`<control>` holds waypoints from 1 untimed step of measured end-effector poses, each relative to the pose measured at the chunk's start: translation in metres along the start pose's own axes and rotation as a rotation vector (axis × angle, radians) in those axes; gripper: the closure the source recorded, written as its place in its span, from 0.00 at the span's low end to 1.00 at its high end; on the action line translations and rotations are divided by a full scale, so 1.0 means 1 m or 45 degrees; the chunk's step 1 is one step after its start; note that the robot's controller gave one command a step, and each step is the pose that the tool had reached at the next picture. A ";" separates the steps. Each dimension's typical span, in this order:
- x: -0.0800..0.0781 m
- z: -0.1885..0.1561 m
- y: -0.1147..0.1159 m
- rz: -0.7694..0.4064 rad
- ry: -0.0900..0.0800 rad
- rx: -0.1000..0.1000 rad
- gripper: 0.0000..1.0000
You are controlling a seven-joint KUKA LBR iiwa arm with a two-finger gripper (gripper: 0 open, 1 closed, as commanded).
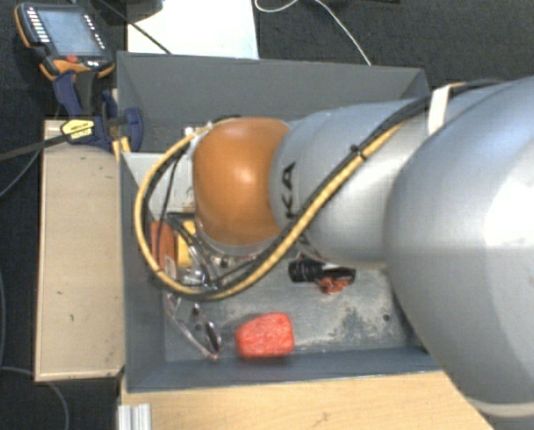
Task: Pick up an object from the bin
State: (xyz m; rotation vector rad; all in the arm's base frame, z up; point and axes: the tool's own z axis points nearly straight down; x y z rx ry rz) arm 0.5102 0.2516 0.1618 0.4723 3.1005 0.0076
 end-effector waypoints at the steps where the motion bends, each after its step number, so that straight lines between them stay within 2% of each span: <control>1: 0.007 0.062 -0.002 0.164 0.008 0.004 0.00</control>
Offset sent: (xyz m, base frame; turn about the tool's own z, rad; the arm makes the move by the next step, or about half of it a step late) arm 0.0020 -0.0021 -0.0918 -0.4617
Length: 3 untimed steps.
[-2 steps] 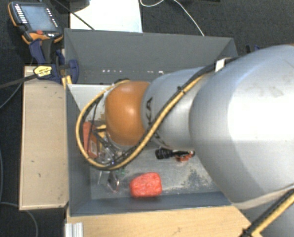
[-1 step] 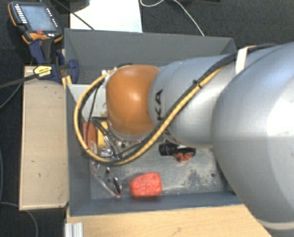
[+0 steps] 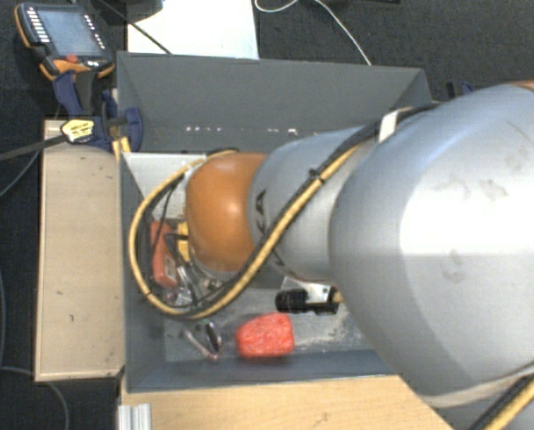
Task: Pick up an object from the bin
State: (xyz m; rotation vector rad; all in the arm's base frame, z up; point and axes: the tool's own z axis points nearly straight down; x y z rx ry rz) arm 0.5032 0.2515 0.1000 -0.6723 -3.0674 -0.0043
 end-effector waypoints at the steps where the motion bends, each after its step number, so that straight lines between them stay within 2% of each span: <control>1: -0.011 0.029 0.001 -0.749 -0.008 0.000 0.00; 2: 0.003 0.030 -0.005 0.224 0.005 0.005 1.00; 3: 0.004 0.030 -0.005 0.263 0.006 0.005 1.00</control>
Offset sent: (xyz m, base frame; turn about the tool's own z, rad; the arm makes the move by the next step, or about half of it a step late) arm -0.0052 -0.0029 -0.0300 0.2074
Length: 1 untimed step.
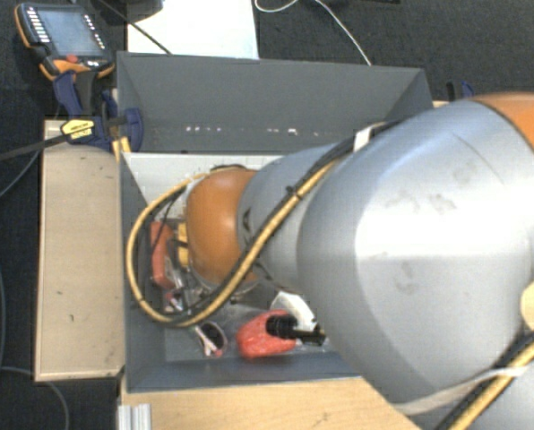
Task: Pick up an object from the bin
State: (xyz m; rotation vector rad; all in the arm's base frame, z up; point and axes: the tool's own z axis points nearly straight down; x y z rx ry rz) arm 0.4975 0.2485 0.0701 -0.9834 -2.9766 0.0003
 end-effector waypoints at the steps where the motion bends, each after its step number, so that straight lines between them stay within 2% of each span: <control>1: 0.000 -0.007 -0.002 -0.006 0.001 0.005 1.00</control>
Offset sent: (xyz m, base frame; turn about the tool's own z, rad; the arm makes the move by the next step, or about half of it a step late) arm 0.0001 0.0002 0.0275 0.0000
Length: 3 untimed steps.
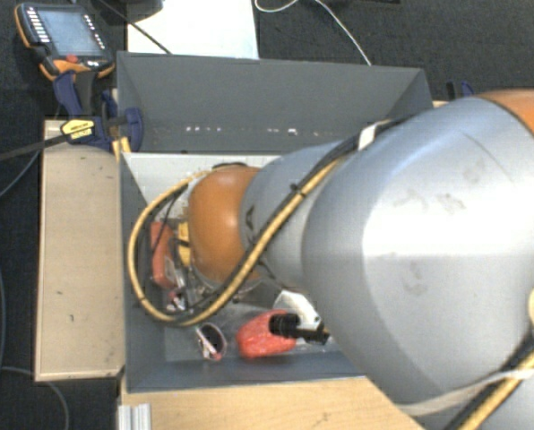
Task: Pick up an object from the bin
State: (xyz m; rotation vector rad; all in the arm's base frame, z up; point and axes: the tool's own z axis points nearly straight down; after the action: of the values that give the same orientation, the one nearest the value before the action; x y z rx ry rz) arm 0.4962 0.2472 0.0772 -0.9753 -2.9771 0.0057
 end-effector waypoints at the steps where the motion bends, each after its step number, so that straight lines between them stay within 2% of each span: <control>1: 0.000 -0.021 -0.001 -0.004 0.001 0.001 1.00; 2: -0.001 -0.037 0.002 -0.005 -0.005 -0.009 1.00; 3: -0.001 -0.046 0.001 -0.005 -0.004 -0.006 1.00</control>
Offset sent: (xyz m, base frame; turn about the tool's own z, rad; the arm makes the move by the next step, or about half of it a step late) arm -0.0001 0.0000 0.0574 0.0000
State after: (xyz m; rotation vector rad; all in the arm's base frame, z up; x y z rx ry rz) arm 0.4979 0.2475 0.1230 -0.9706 -2.9831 -0.0005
